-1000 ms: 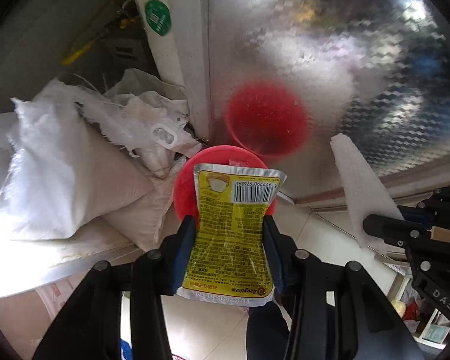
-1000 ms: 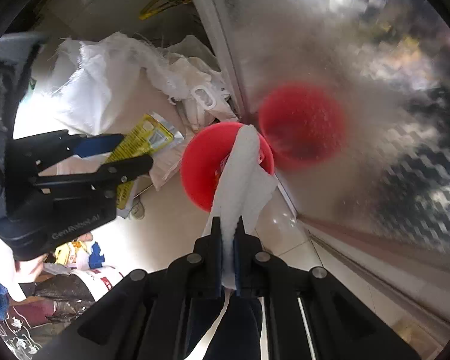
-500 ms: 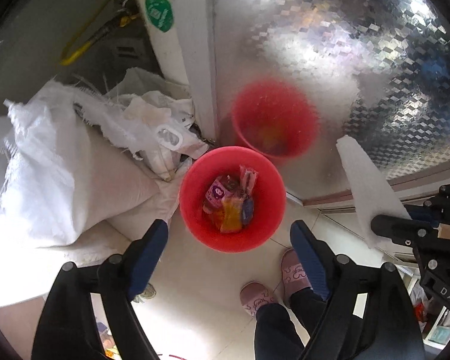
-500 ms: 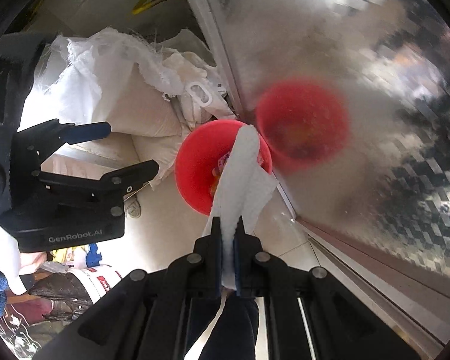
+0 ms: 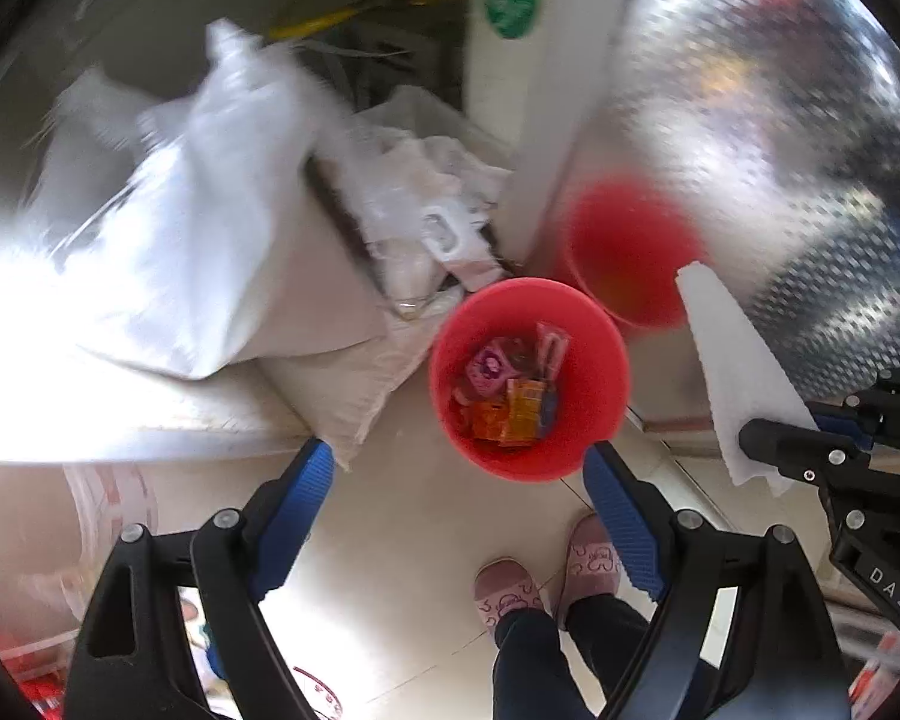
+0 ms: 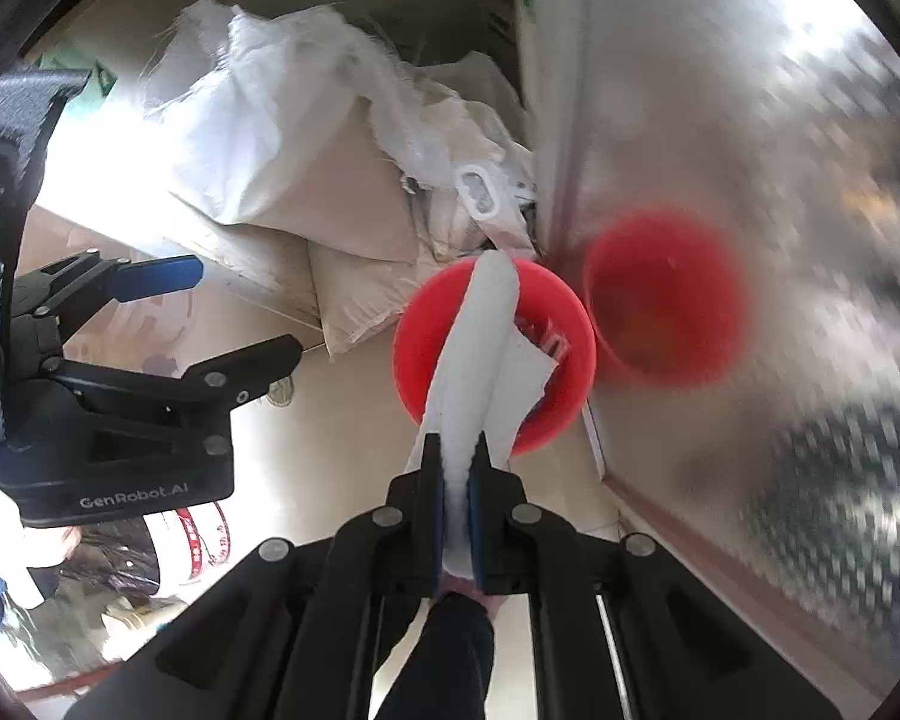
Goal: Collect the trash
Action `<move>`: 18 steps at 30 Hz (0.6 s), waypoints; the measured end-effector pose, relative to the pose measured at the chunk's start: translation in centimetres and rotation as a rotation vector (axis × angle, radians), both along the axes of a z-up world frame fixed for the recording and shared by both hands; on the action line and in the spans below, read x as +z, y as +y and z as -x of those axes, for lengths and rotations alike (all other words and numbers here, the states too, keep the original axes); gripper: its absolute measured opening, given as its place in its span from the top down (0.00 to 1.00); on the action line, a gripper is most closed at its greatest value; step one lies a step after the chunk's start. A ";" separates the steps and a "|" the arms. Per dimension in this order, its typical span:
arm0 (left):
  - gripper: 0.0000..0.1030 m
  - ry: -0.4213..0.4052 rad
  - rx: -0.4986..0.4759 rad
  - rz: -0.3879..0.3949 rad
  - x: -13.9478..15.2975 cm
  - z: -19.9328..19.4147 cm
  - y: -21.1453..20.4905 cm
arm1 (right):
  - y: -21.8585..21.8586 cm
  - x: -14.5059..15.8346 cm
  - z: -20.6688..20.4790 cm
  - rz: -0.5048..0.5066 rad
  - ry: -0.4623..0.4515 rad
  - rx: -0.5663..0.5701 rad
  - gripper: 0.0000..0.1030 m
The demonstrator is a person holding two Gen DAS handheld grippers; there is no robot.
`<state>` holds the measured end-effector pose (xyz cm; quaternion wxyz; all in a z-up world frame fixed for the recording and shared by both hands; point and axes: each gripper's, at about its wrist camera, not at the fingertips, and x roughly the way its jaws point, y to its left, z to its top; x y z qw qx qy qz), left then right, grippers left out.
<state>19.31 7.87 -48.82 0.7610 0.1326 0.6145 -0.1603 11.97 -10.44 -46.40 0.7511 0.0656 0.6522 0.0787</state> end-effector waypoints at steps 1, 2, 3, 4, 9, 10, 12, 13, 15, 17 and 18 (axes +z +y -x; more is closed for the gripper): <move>0.18 0.000 0.016 0.002 -0.1 0.0 0.3 | 0.3 -0.2 -0.3 -0.001 -0.001 0.013 0.94; 0.18 0.001 0.028 0.005 -0.2 -0.1 0.5 | 0.6 -0.3 -0.5 0.000 -0.003 0.025 0.94; 0.18 -0.001 0.037 0.004 -0.3 -0.2 0.8 | 0.8 -0.4 -0.8 -0.001 -0.005 0.035 0.94; 0.18 -0.004 0.045 0.001 -0.3 -0.3 1.0 | 1.0 -0.4 -1.0 0.003 -0.009 0.043 0.94; 0.18 -0.012 0.094 -0.003 -0.4 -0.6 1.9 | 1.6 -0.7 -1.8 0.043 -0.030 0.073 0.93; 0.18 -0.009 0.104 -0.001 -0.5 -0.7 1.9 | 1.7 -0.8 -2.0 0.050 -0.027 0.074 0.92; 0.18 -0.004 0.108 0.004 -0.5 -0.7 1.9 | 1.8 -1.1 -2.2 0.056 -0.023 0.076 0.87; 0.18 -0.006 0.106 0.002 -0.5 -0.7 1.9 | 1.8 -1.1 -2.4 0.063 -0.021 0.074 0.81; 0.18 -0.010 0.105 0.000 -0.5 -0.6 1.9 | 1.8 -1.1 -2.5 0.066 -0.018 0.073 0.74; 0.18 -0.007 0.114 0.005 -0.4 -0.5 2.0 | 1.9 -1.1 -2.6 0.088 -0.024 0.075 0.73; 0.18 -0.003 0.117 0.009 -0.4 -0.5 2.2 | 1.9 -1.0 -2.5 0.097 -0.028 0.078 0.73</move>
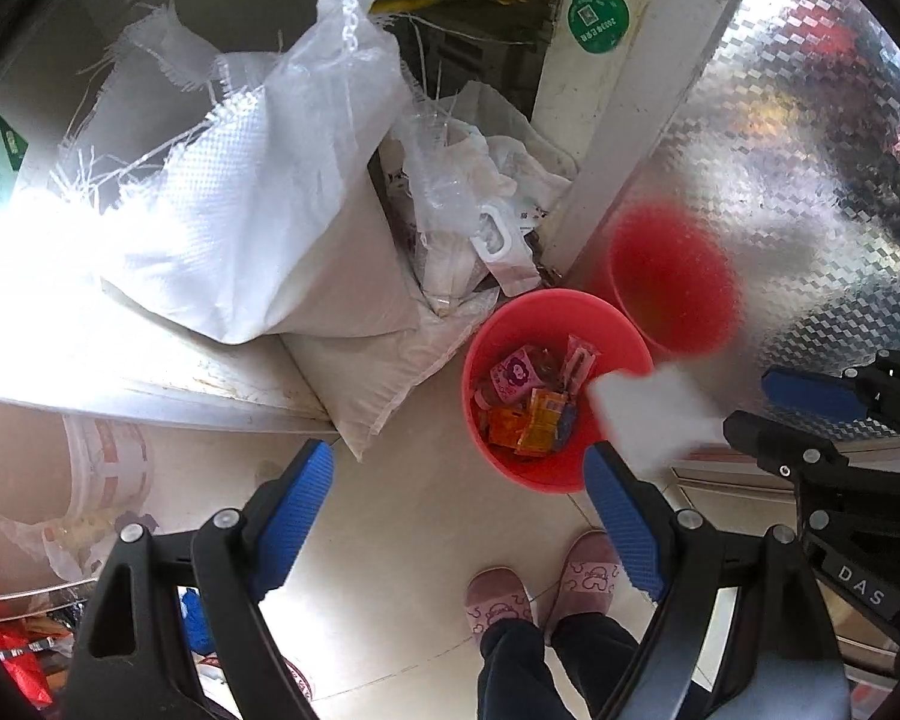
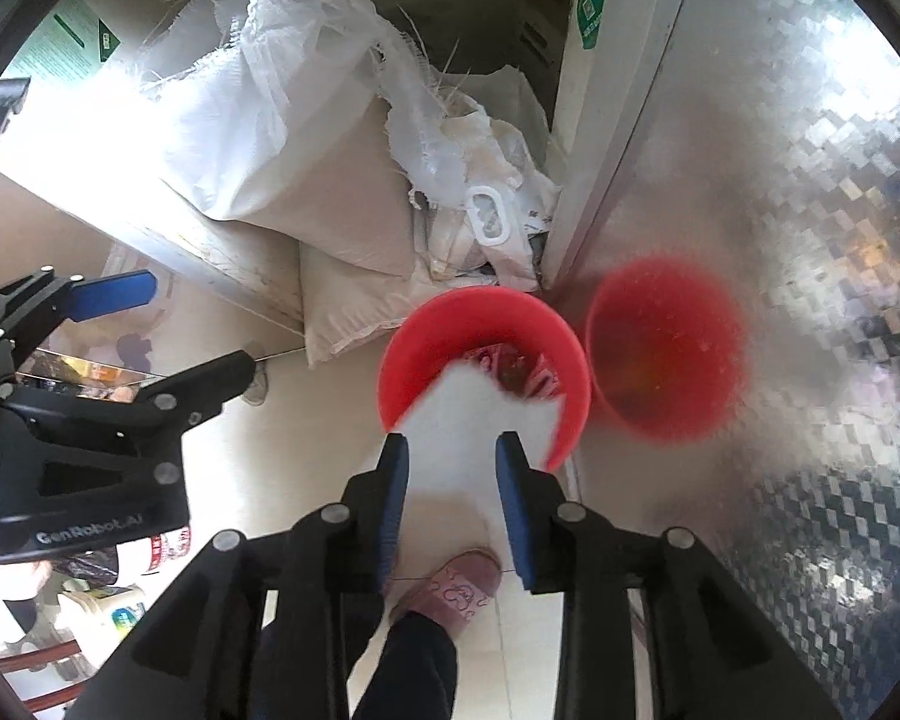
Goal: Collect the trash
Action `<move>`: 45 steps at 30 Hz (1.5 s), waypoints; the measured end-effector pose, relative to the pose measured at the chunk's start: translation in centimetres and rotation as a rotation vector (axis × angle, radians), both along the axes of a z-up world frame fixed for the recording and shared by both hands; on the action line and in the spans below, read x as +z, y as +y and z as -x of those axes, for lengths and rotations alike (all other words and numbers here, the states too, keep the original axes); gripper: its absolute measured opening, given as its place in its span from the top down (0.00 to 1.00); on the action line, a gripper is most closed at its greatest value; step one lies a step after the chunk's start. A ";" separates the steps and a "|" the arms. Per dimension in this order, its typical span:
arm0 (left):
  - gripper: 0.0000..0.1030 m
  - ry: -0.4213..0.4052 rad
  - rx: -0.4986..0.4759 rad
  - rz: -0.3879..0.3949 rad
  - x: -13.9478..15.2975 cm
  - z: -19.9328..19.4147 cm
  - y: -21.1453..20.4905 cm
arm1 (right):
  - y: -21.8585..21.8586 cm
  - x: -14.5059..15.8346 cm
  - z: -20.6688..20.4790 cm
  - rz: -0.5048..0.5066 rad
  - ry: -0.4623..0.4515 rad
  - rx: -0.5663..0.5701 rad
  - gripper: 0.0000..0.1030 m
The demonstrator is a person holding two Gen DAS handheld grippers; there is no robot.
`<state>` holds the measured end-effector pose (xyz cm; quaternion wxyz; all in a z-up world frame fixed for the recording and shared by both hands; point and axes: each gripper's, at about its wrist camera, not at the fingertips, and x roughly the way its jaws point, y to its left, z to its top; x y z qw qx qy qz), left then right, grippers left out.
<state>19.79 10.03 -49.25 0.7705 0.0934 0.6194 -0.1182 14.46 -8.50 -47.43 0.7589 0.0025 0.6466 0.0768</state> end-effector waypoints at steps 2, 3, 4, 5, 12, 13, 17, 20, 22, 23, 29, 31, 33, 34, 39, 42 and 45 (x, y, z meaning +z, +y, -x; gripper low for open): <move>0.18 0.000 0.004 -0.001 0.3 0.1 0.2 | 0.2 0.0 0.0 0.011 0.004 0.002 0.73; 0.18 -0.001 0.002 0.004 0.5 0.2 0.3 | 0.2 0.1 0.1 0.011 0.006 0.002 0.73; 0.18 0.001 -0.002 0.009 0.7 0.3 0.4 | 0.2 0.4 0.3 0.009 0.006 0.000 0.73; 0.18 0.001 -0.006 0.011 1.0 0.4 0.4 | 0.2 0.7 0.4 0.010 0.004 -0.004 0.73; 0.18 -0.018 -0.019 0.061 5.0 1.4 1.1 | 0.6 4.5 1.8 0.001 -0.038 -0.078 0.73; 0.18 -0.028 -0.022 0.066 6.0 1.6 1.1 | 0.7 5.1 2.0 0.000 -0.044 -0.089 0.73; 0.18 -0.053 -0.026 0.099 10.2 2.6 1.7 | 1.2 9.0 3.2 0.018 -0.092 -0.133 0.73; 0.18 -0.086 -0.048 0.094 14.0 3.6 1.8 | 1.6 12.6 4.3 0.036 -0.130 -0.165 0.73; 0.18 -0.110 -0.069 0.104 17.0 4.2 2.0 | 1.9 15.5 5.1 0.051 -0.158 -0.193 0.73; 0.18 -0.123 -0.080 0.108 18.6 4.5 1.9 | 1.9 17.0 5.5 0.056 -0.175 -0.208 0.73; 0.18 -0.186 -0.136 0.165 26.9 5.6 1.5 | 1.6 25.4 7.8 0.094 -0.278 -0.305 0.58; 0.18 -0.215 -0.156 0.172 29.2 5.8 0.9 | 1.4 27.7 8.5 0.104 -0.314 -0.334 0.57; 0.18 -0.242 -0.172 0.183 31.3 6.1 0.4 | 0.9 29.7 9.1 0.119 -0.342 -0.362 0.57; 0.18 -0.256 -0.178 0.187 32.3 6.2 0.1 | 0.7 30.7 9.4 0.128 -0.354 -0.377 0.57; 0.18 -0.310 -0.218 0.211 36.2 7.2 -1.8 | -0.5 34.4 11.3 0.165 -0.427 -0.443 0.49; 0.18 -0.338 -0.223 0.217 37.9 8.4 -2.8 | -1.4 36.2 12.7 0.181 -0.457 -0.470 0.49; 0.18 -0.386 -0.219 0.211 40.0 10.3 -3.4 | -1.9 37.9 14.4 0.198 -0.498 -0.489 0.42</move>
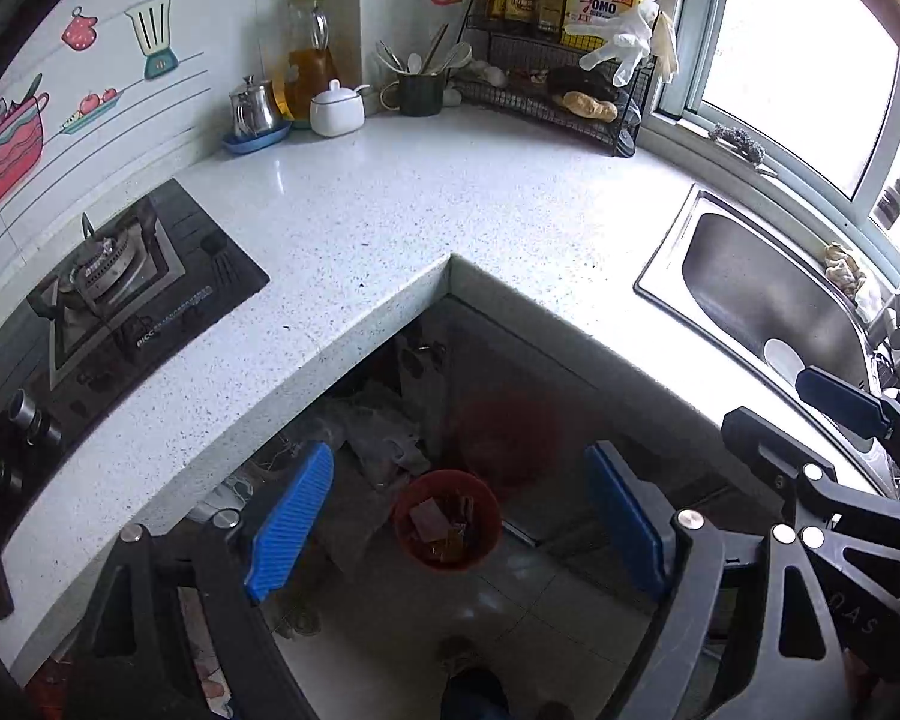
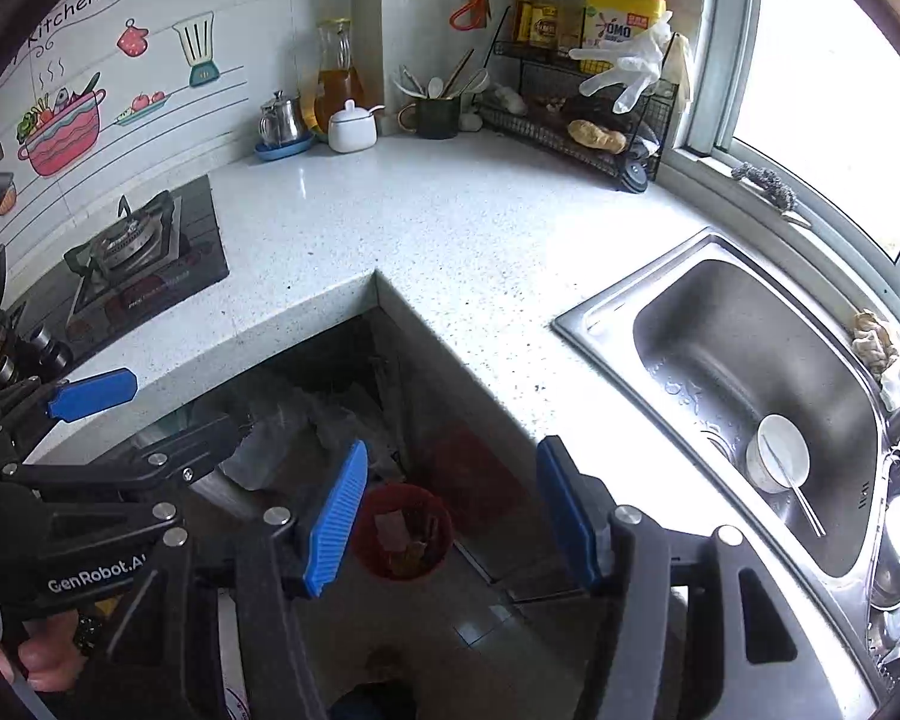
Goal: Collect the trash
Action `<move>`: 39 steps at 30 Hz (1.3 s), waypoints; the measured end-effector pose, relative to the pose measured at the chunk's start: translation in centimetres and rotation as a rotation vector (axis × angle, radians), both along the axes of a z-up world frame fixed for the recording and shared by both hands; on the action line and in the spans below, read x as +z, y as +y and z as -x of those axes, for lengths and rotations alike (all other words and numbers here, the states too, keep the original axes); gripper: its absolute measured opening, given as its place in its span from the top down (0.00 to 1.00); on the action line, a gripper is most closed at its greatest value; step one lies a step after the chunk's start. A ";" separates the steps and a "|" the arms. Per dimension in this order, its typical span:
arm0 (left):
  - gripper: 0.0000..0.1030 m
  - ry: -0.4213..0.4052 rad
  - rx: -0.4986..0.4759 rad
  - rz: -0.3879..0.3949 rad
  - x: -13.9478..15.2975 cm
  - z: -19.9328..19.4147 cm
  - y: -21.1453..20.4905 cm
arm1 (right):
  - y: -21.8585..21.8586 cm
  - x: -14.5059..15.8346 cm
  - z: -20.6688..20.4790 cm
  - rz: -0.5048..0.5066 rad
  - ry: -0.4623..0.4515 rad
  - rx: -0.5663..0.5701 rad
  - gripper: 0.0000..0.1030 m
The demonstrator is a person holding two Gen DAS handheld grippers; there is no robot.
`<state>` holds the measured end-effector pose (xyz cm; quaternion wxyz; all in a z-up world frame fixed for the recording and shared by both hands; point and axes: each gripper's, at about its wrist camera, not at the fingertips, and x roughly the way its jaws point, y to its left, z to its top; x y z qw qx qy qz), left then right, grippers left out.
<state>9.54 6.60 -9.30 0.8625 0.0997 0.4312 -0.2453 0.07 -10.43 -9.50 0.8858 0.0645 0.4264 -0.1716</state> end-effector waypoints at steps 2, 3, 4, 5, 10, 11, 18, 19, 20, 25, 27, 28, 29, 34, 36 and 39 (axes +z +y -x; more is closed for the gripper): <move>0.18 -0.026 0.011 0.005 1.1 1.5 -0.2 | -0.3 0.7 0.8 0.011 -0.020 -0.005 0.41; 0.18 -0.030 0.011 0.009 1.6 2.3 -0.2 | -0.4 1.1 1.2 0.017 -0.028 -0.004 0.41; 0.18 -0.033 0.013 0.014 2.1 3.0 -0.3 | -0.4 1.5 1.9 0.027 -0.039 -0.004 0.41; 0.18 -0.038 0.017 0.021 2.5 3.8 -0.2 | -0.3 1.8 2.1 0.038 -0.047 -0.003 0.40; 0.18 -0.060 0.038 0.068 4.9 7.8 0.1 | -0.3 3.9 6.0 0.081 -0.105 -0.008 0.29; 0.18 -0.069 0.040 0.075 5.4 8.6 0.2 | -0.4 4.3 6.8 0.085 -0.119 -0.006 0.29; 0.18 -0.154 0.073 0.082 9.1 14.9 0.8 | 0.0 7.1 11.8 0.109 -0.207 0.007 0.22; 0.18 -0.164 0.080 0.087 9.5 15.7 1.0 | 0.1 7.6 12.5 0.112 -0.218 0.010 0.21; 0.18 -0.176 0.086 0.093 10.1 16.5 1.1 | 0.3 8.0 13.1 0.118 -0.231 0.011 0.21; 0.18 -0.229 0.096 0.105 12.1 19.9 1.8 | 1.0 9.6 15.9 0.160 -0.302 -0.005 0.15; 0.18 -0.244 0.106 0.103 12.6 21.2 2.1 | 1.2 10.1 16.9 0.159 -0.323 -0.007 0.13; 0.18 -0.249 0.110 0.103 12.8 21.7 2.2 | 1.3 10.2 17.2 0.159 -0.331 -0.010 0.13; 0.18 -0.251 0.111 0.102 13.0 22.2 2.4 | 1.4 10.4 17.5 0.158 -0.340 -0.014 0.13; 0.18 -0.263 0.115 0.104 13.5 24.1 2.9 | 2.1 11.0 19.1 0.175 -0.374 -0.036 0.07; 0.18 -0.277 0.111 0.101 13.7 24.8 3.1 | 2.5 11.1 19.8 0.196 -0.386 -0.052 0.04; 0.18 -0.288 0.109 0.102 14.0 25.4 3.2 | 2.7 11.2 20.5 0.207 -0.403 -0.067 0.03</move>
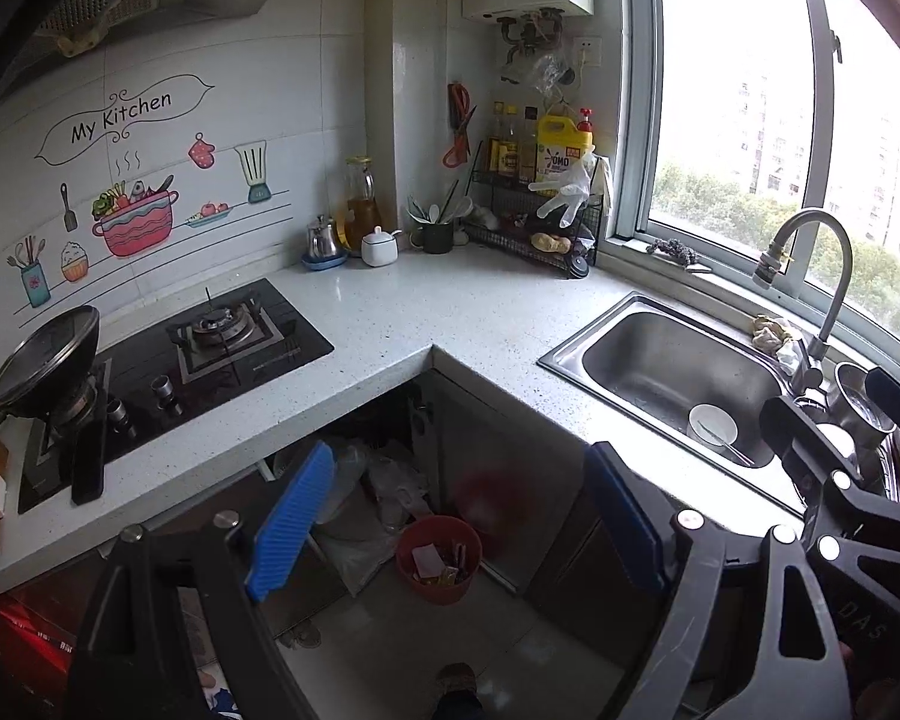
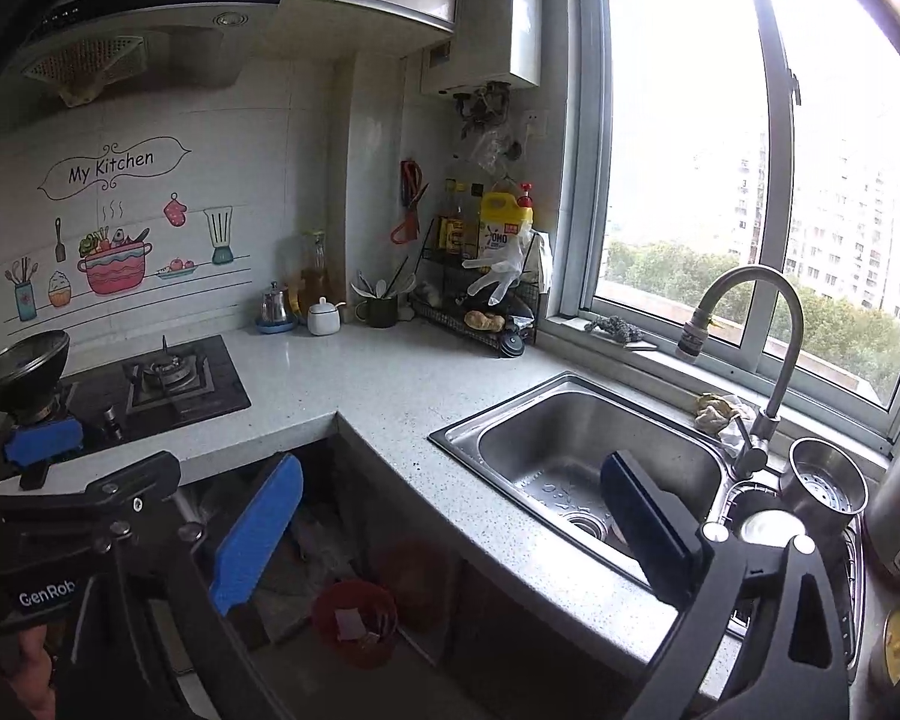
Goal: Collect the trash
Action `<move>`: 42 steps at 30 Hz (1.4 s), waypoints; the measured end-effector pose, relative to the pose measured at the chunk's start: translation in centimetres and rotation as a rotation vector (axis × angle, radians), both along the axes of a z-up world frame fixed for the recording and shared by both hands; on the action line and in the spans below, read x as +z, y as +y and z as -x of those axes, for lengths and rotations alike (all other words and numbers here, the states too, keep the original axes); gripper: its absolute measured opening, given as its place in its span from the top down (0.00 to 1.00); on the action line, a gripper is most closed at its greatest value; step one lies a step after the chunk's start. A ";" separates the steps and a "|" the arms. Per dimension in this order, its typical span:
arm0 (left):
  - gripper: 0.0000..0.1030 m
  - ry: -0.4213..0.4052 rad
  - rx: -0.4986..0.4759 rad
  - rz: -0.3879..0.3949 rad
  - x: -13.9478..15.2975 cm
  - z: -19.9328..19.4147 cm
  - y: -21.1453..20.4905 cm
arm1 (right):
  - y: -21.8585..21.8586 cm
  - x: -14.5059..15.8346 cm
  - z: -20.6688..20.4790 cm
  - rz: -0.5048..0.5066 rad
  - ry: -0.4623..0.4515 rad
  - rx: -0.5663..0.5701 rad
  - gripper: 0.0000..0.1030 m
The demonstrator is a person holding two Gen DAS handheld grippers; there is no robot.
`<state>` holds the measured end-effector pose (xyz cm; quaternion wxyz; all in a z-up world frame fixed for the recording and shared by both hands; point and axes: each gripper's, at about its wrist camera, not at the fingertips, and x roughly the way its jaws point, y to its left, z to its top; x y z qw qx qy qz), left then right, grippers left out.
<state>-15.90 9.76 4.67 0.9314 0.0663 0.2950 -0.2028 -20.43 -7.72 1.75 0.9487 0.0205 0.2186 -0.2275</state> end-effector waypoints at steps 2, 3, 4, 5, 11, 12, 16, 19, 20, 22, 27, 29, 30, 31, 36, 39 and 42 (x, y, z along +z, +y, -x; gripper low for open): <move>0.18 -0.002 0.003 0.001 0.1 0.2 0.0 | 0.0 0.0 0.2 -0.007 -0.006 0.000 0.03; 0.18 -0.004 0.004 0.001 0.1 0.3 0.1 | 0.0 0.0 0.1 -0.010 -0.008 -0.002 0.03; 0.18 -0.006 0.006 0.002 0.1 0.5 0.1 | 0.2 -0.1 0.3 -0.012 -0.009 -0.005 0.03; 0.18 -0.008 0.005 0.003 0.2 0.6 0.2 | 0.3 -0.1 0.3 -0.013 -0.011 -0.007 0.03; 0.18 -0.020 0.015 0.001 0.4 0.6 0.4 | 0.7 0.0 0.5 0.006 -0.027 -0.007 0.01; 0.18 -0.020 0.016 0.001 0.4 0.6 0.4 | 0.6 0.0 0.4 0.006 -0.027 -0.006 0.01; 0.18 -0.024 0.021 0.003 0.6 0.6 0.6 | 0.7 0.1 0.3 0.005 -0.034 -0.006 0.01; 0.18 -0.024 0.023 0.008 0.6 0.5 0.8 | 0.8 0.2 0.4 0.015 -0.041 -0.007 0.01; 0.18 -0.024 0.024 0.007 0.6 0.6 0.7 | 0.8 0.2 0.5 0.018 -0.042 -0.005 0.01; 0.18 -0.027 0.019 0.004 0.7 0.6 0.7 | 0.7 0.1 0.5 0.021 -0.041 -0.001 0.01; 0.18 -0.028 0.028 0.000 0.7 0.8 0.6 | 0.3 0.0 0.6 0.024 -0.032 0.000 0.01; 0.18 -0.031 0.036 -0.003 0.6 1.0 0.5 | 0.0 0.0 0.6 0.018 -0.027 0.009 0.01; 0.18 -0.031 0.039 -0.005 0.6 1.1 0.5 | -0.1 0.0 0.6 0.016 -0.025 0.014 0.01; 0.18 -0.031 0.041 -0.008 0.6 1.1 0.4 | -0.3 -0.1 0.6 0.013 -0.023 0.020 0.01; 0.18 -0.030 0.052 -0.015 0.5 1.3 0.0 | -0.8 -0.2 0.7 0.004 -0.013 0.032 0.01; 0.18 -0.029 0.060 -0.020 0.4 1.4 -0.2 | -1.2 -0.3 0.7 -0.006 -0.005 0.037 0.01; 0.18 -0.026 0.066 -0.021 0.2 1.5 -0.3 | -1.2 -0.5 0.7 -0.022 0.003 0.041 0.01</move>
